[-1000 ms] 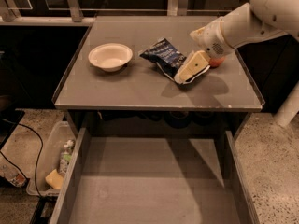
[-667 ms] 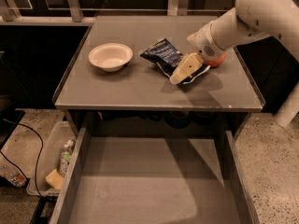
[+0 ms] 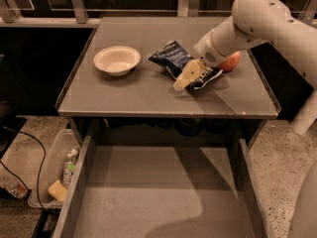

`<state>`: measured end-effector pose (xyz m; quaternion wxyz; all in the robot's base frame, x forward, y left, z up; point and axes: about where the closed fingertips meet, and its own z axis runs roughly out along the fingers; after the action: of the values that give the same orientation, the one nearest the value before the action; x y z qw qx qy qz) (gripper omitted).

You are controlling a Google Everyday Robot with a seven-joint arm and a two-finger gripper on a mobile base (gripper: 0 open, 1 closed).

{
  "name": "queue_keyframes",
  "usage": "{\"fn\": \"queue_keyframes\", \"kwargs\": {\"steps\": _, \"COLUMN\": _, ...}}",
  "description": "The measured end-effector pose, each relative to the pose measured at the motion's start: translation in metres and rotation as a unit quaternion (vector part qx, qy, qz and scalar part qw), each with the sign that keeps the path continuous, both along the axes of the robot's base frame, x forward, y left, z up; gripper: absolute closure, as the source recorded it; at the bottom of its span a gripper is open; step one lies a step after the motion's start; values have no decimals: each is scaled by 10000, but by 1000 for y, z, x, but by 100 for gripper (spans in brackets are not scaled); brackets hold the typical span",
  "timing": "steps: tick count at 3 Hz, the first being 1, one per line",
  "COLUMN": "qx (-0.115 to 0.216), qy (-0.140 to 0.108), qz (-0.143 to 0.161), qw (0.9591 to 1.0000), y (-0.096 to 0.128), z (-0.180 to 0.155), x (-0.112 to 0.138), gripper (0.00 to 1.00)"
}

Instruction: Place blue chip bag into top drawer

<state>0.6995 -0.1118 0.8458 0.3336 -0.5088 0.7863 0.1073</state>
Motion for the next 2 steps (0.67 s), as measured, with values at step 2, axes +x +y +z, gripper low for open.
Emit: {"fn": "queue_keyframes", "kwargs": {"steps": 2, "qx": 1, "qy": 8, "qz": -2, "qw": 10000, "y": 1, "z": -1, "x": 0, "gripper": 41}}
